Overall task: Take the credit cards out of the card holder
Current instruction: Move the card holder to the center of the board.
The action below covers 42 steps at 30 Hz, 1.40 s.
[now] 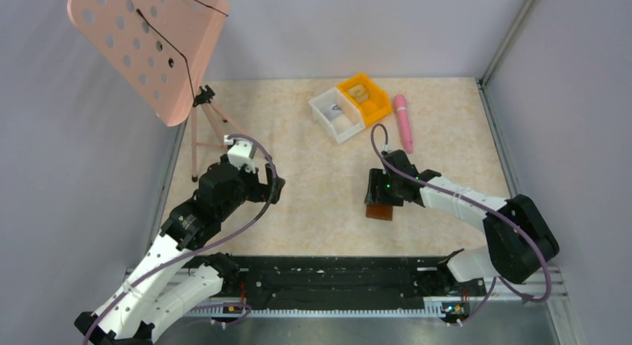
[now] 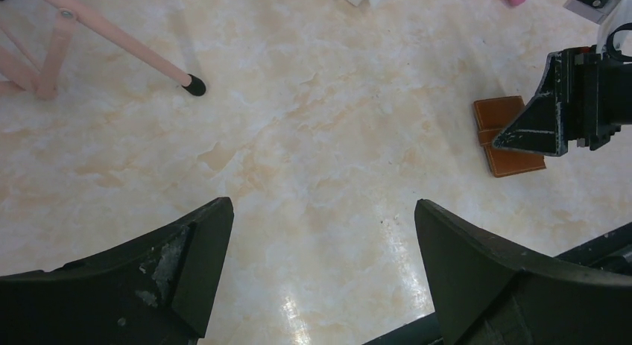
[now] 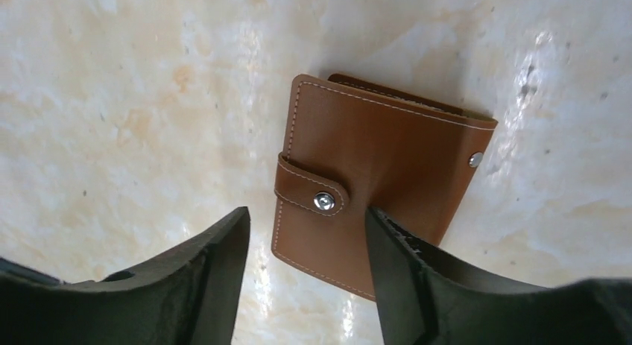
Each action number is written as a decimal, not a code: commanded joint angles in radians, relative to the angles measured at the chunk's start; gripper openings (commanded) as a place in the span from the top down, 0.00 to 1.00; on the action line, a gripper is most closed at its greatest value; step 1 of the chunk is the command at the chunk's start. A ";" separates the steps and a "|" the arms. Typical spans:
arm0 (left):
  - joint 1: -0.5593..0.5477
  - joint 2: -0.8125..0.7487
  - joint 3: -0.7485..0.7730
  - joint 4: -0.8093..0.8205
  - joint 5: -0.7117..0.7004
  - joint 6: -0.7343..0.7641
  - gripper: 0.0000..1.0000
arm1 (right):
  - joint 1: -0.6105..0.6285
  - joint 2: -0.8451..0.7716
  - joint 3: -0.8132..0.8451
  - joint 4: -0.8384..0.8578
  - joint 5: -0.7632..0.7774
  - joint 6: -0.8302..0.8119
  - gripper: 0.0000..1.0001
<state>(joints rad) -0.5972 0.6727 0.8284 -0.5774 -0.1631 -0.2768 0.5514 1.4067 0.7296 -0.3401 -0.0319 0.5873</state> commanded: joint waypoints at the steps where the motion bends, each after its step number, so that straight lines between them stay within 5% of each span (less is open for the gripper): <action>1: 0.000 0.009 0.010 0.031 0.117 0.010 0.03 | 0.021 -0.131 -0.063 -0.084 0.036 0.015 0.36; 6: 0.000 0.049 0.026 0.035 0.211 -0.049 0.05 | -0.044 -0.226 -0.068 -0.124 0.098 0.014 0.33; 13: -0.006 0.163 0.044 0.045 0.313 -0.150 0.12 | -0.175 -0.306 -0.143 -0.082 0.038 -0.021 0.49; 17: -0.032 0.233 0.035 0.095 0.325 -0.210 0.16 | -0.223 -0.309 -0.200 -0.040 -0.044 -0.027 0.51; 35: -0.170 0.715 0.076 0.387 0.376 -0.442 0.33 | -0.177 -0.216 -0.326 0.266 -0.297 0.038 0.53; 42: -0.170 0.972 0.245 0.409 0.473 -0.422 0.43 | -0.191 -0.437 -0.406 0.241 -0.140 0.125 0.43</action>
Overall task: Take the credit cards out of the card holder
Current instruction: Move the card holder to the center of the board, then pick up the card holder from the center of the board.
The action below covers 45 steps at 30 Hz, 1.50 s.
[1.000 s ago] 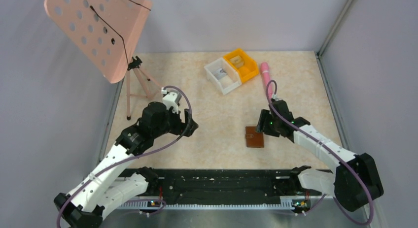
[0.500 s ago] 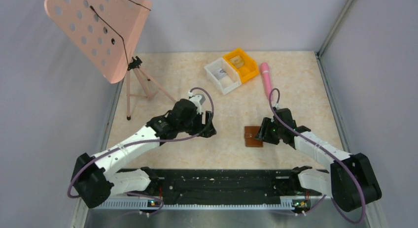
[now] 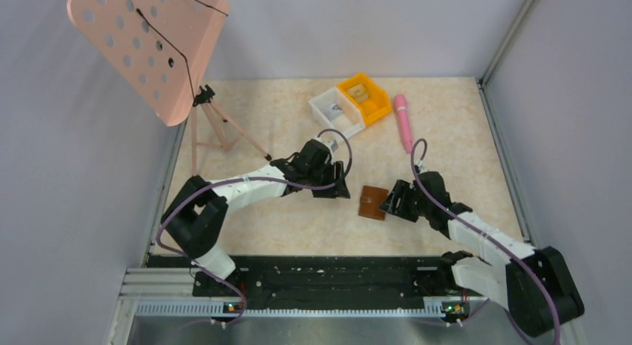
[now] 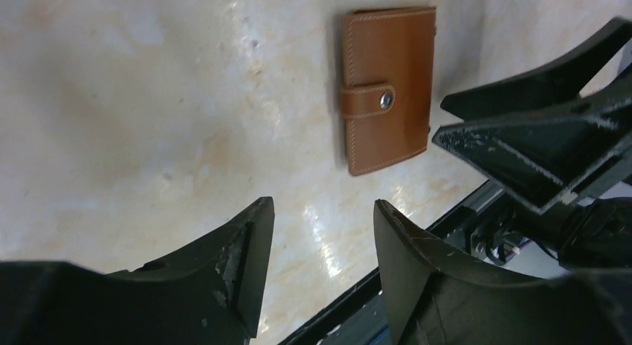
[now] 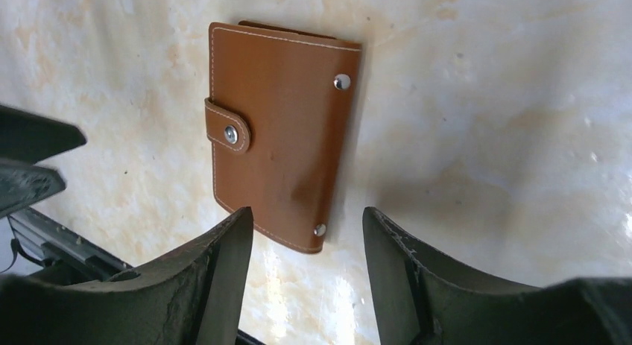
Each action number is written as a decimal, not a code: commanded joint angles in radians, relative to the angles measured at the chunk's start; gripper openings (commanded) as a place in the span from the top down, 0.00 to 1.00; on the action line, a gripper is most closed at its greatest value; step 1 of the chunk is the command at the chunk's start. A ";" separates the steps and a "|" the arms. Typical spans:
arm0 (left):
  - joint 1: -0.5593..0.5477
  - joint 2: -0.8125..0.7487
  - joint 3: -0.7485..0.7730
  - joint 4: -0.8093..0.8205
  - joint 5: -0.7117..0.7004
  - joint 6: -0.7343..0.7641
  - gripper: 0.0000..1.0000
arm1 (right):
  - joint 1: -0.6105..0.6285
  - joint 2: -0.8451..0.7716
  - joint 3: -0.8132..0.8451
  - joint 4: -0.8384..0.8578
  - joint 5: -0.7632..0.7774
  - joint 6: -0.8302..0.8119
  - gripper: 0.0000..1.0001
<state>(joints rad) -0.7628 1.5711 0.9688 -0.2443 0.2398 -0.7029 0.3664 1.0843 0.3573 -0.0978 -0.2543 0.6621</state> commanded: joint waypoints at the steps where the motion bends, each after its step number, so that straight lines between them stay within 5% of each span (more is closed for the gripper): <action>1: -0.006 0.089 0.109 0.094 0.079 0.007 0.44 | -0.007 -0.135 -0.042 -0.001 0.088 0.056 0.43; 12: -0.006 0.256 0.063 0.307 0.157 -0.018 0.53 | -0.026 -0.148 -0.100 0.091 0.070 0.123 0.43; 35: -0.052 0.307 -0.071 0.489 0.242 -0.059 0.74 | -0.028 -0.084 -0.170 0.468 -0.101 0.248 0.36; 45: -0.085 0.237 -0.138 0.511 0.202 -0.102 0.85 | -0.031 -0.214 -0.130 0.261 0.023 0.213 0.37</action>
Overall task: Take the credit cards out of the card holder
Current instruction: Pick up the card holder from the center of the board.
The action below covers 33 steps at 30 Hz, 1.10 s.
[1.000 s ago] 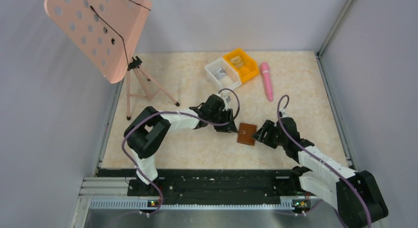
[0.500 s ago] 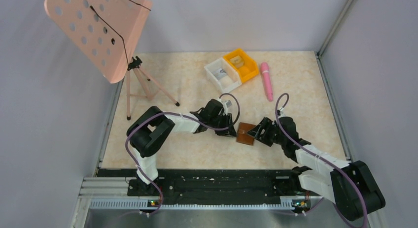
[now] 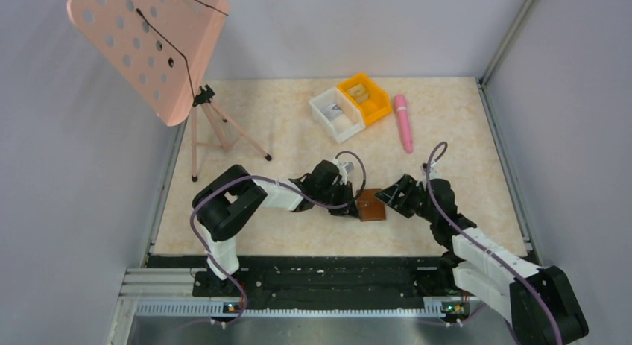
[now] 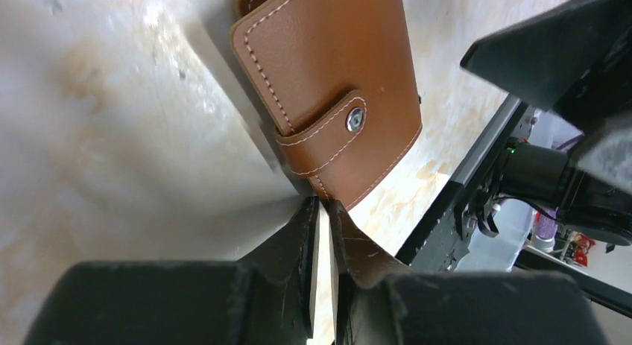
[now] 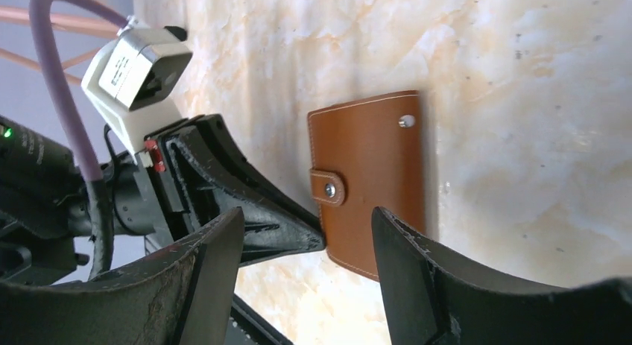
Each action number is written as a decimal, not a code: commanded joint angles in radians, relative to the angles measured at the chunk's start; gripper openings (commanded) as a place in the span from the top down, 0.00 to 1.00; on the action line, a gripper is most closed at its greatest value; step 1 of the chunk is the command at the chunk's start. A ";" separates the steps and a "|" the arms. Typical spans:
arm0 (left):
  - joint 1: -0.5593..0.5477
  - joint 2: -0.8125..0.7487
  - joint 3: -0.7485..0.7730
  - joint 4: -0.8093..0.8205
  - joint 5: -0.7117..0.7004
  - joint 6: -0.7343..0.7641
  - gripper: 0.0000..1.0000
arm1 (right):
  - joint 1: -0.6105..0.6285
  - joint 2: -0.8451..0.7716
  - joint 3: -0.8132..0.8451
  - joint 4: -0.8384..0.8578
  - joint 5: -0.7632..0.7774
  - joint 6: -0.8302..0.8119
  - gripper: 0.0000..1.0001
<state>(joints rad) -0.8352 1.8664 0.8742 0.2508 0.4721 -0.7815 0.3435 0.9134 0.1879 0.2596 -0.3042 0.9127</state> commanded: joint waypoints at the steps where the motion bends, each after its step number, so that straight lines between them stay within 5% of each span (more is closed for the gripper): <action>1: -0.013 -0.071 -0.044 -0.010 -0.055 -0.032 0.84 | -0.009 -0.048 0.053 -0.144 0.087 -0.056 0.37; 8: -0.006 -0.097 0.039 -0.123 -0.200 -0.034 0.73 | -0.028 0.061 0.126 -0.221 0.078 -0.178 0.39; 17: -0.001 -0.034 0.117 -0.158 -0.253 -0.014 0.61 | -0.029 0.165 0.080 -0.046 -0.017 -0.162 0.40; 33: -0.001 -0.001 0.024 -0.045 -0.134 -0.067 0.94 | -0.030 0.231 0.054 0.086 -0.116 -0.059 0.30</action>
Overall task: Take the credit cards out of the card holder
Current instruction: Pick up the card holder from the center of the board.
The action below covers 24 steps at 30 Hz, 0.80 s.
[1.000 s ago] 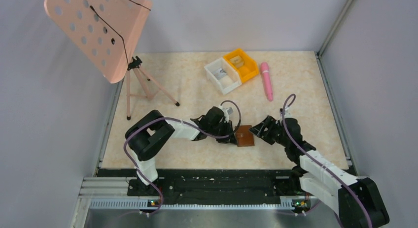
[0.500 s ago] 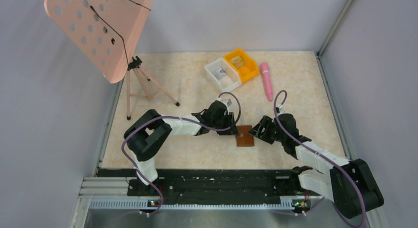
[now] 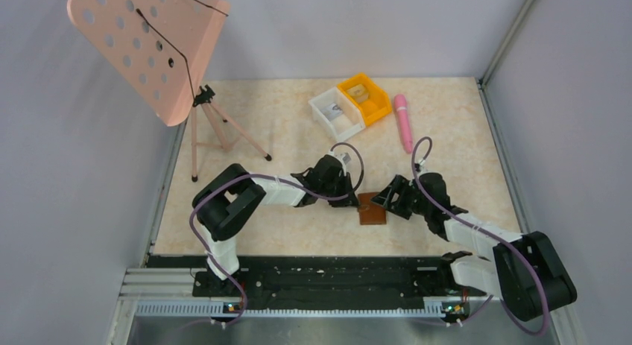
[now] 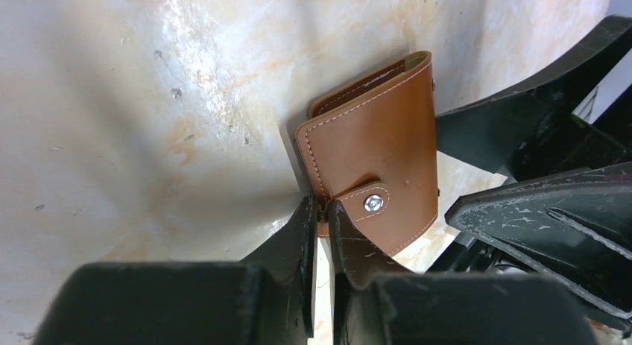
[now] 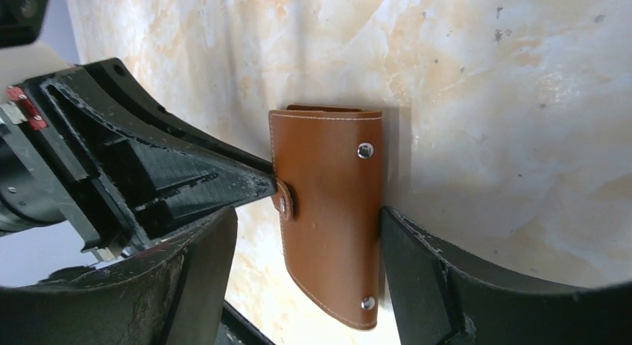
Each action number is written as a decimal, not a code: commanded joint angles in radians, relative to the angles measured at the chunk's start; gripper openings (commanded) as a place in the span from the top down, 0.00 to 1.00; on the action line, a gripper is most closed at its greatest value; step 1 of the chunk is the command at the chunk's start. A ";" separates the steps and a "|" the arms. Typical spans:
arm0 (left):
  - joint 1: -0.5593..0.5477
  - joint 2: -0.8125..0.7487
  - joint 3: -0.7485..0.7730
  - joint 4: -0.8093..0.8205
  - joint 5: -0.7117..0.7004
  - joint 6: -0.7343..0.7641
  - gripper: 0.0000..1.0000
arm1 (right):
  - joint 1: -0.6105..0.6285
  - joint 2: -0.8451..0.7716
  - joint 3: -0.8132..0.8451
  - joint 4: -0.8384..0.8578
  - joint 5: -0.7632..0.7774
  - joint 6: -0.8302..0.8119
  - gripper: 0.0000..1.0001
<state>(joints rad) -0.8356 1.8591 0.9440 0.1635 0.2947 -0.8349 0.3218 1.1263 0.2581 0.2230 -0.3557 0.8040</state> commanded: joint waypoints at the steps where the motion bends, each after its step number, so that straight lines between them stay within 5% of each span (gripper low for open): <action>1: -0.001 0.004 -0.054 0.049 0.047 -0.017 0.96 | -0.007 0.022 -0.023 0.149 -0.082 0.065 0.30; 9: 0.000 -0.018 -0.097 0.056 0.035 -0.010 0.98 | -0.009 -0.011 -0.036 0.294 -0.184 0.111 0.35; 21: -0.002 -0.086 -0.126 0.049 0.016 -0.006 0.97 | -0.010 -0.015 -0.087 0.191 -0.152 0.050 0.64; 24: -0.002 -0.100 -0.126 0.047 0.021 -0.005 0.97 | -0.009 0.014 -0.092 0.214 -0.179 0.049 0.80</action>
<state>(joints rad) -0.8341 1.8072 0.8345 0.2340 0.3275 -0.8619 0.3172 1.1118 0.1696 0.3840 -0.4950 0.8722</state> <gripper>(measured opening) 0.089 0.299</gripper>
